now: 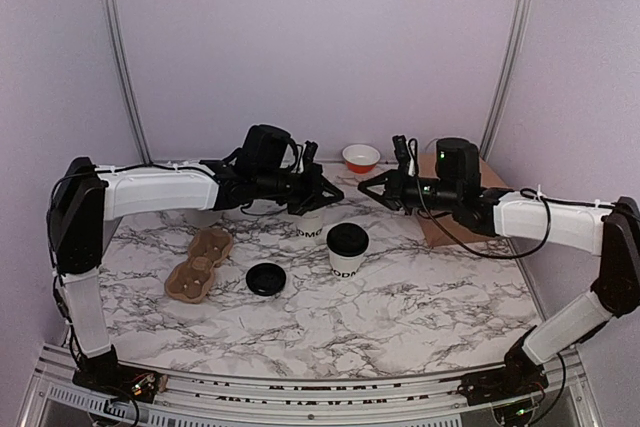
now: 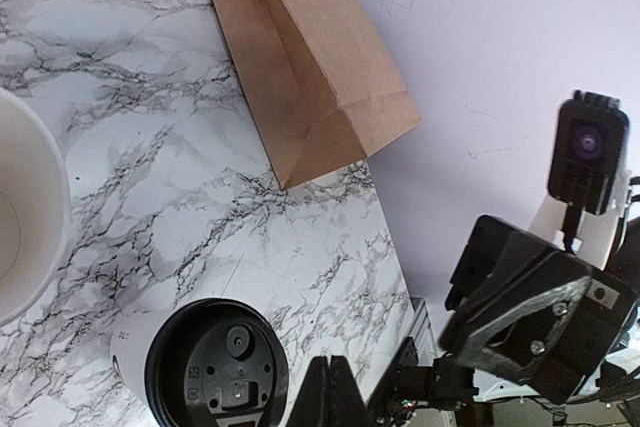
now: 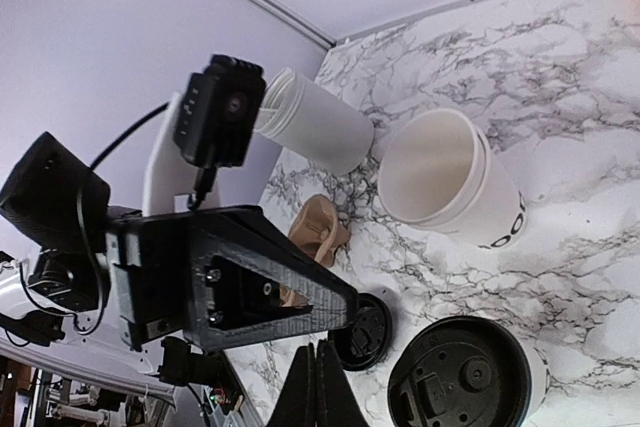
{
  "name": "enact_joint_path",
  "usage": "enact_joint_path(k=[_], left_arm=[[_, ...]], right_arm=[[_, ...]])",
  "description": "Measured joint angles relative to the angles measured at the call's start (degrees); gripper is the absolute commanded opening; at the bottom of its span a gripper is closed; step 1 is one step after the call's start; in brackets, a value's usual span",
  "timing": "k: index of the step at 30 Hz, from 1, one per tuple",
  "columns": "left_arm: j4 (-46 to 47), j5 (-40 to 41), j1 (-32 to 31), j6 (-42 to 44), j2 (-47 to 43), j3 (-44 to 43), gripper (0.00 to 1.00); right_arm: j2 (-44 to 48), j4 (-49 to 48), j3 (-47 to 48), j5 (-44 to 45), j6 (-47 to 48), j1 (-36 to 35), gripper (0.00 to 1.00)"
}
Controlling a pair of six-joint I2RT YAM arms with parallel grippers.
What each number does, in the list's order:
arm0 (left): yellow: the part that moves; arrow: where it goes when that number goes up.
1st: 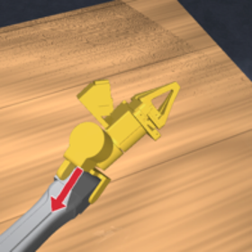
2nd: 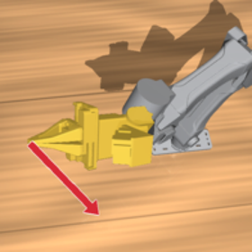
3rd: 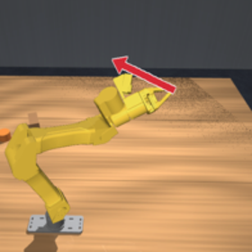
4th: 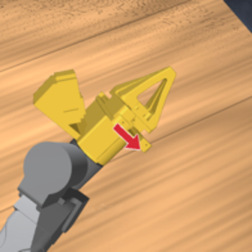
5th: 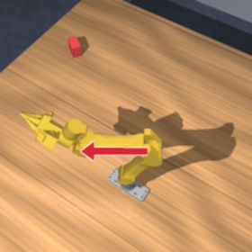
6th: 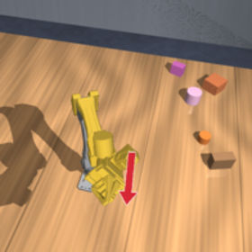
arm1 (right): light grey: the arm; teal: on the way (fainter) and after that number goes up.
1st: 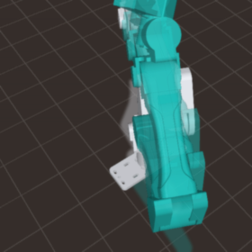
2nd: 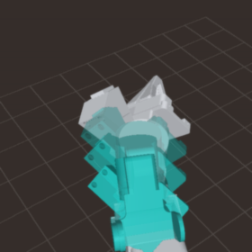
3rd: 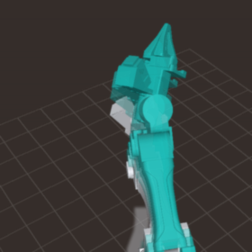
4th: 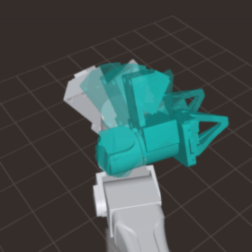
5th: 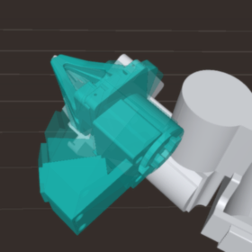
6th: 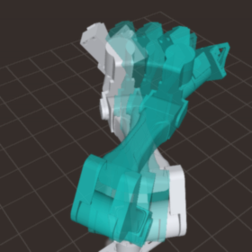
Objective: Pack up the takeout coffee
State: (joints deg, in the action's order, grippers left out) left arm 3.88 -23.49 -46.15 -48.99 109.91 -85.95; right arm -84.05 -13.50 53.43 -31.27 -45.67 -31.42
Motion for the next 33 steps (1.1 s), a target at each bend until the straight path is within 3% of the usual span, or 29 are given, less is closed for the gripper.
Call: enact_joint_path(k=[14,21,33], left_arm=[[10.01,-5.64,1.05,-7.82,3.06,3.8,0.0],[8.72,-6.71,1.49,-6.54,8.15,5.2,0.0],[4.83,-4.52,1.57,-1.55,7.72,3.32,0.0]], right_arm=[[1.44,4.98,-0.07,3.28,2.43,0.0,0.0],[1.44,5.46,-0.17,3.26,2.67,0.0,0.0],[0.66,4.98,-0.66,1.22,2.64,0.0,0.0]])
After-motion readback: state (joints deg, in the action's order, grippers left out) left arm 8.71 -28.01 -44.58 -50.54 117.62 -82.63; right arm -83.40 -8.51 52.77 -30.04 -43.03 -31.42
